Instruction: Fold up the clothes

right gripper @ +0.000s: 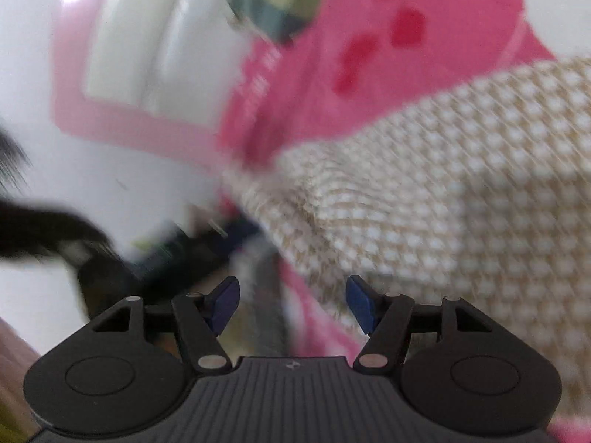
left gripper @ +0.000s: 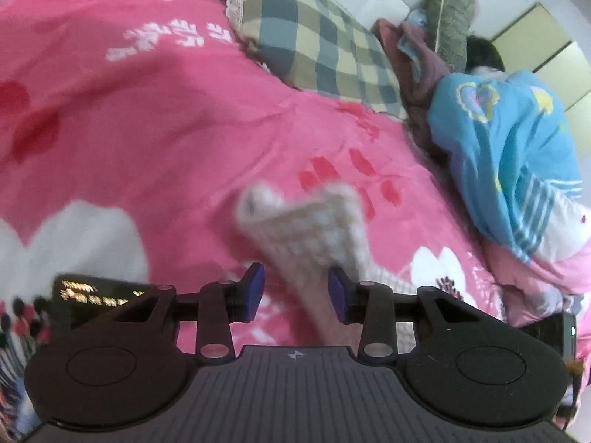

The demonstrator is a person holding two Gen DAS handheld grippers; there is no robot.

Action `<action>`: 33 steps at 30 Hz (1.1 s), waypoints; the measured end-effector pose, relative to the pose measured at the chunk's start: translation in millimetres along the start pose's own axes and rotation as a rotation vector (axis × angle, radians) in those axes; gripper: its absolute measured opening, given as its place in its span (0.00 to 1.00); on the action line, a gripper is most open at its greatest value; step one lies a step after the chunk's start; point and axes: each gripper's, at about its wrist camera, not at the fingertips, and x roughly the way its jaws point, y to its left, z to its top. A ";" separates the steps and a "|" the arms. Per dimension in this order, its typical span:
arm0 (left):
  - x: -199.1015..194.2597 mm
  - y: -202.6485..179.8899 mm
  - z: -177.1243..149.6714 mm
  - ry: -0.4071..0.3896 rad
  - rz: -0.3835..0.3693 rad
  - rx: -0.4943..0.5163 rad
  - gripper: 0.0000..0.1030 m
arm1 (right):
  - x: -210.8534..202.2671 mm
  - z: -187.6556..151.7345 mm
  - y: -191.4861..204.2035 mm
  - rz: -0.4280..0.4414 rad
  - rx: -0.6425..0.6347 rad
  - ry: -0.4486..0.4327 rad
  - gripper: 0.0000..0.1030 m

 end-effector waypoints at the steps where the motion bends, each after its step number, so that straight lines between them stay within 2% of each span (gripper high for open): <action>1: -1.0 -2.4 1.5 -0.010 -0.005 0.018 0.37 | 1.1 -6.7 0.3 -0.043 -0.020 0.017 0.64; 5: -8.7 -15.4 6.8 -0.068 -0.004 0.068 0.37 | -3.7 -22.9 7.6 -0.116 -0.063 -0.016 0.64; 8: -14.0 -20.5 10.3 -0.104 0.007 0.096 0.37 | 6.6 -36.6 34.5 -0.235 -0.203 0.007 0.64; 9: -13.6 -20.8 11.3 -0.103 0.010 0.105 0.38 | 9.3 -40.5 43.3 -0.272 -0.256 0.016 0.64; 12: -7.6 -18.3 12.1 -0.062 0.030 0.130 0.39 | 10.9 -53.5 59.9 -0.302 -0.296 0.022 0.64; 14: -6.2 -15.1 12.5 -0.028 0.031 0.136 0.39 | 3.8 -63.9 64.2 -0.301 -0.260 -0.005 0.64; 18: -11.0 -8.4 11.4 0.065 -0.031 0.100 0.40 | -34.9 -88.6 50.8 -0.317 -0.013 -0.186 0.64; 20: -16.5 -9.1 5.8 0.102 -0.065 0.094 0.40 | -53.8 -99.0 44.5 -0.377 0.090 -0.300 0.64; 24: -18.6 -28.1 -11.8 0.135 -0.116 0.212 0.40 | -95.1 -104.8 45.2 -0.582 0.093 -0.532 0.63; 26: -10.5 -40.9 -21.7 0.164 -0.133 0.280 0.40 | -114.4 -107.0 44.7 -0.684 0.097 -0.642 0.58; 28: 7.8 -54.5 -32.0 0.203 -0.133 0.339 0.40 | -121.5 -103.8 36.0 -0.776 0.141 -0.694 0.54; 31: 39.3 -71.7 -44.5 0.236 -0.112 0.425 0.40 | -133.9 -116.2 23.2 -0.785 0.245 -0.744 0.50; 33: 51.9 -80.2 -46.3 0.249 -0.110 0.447 0.40 | -143.8 -126.4 19.1 -0.799 0.285 -0.780 0.50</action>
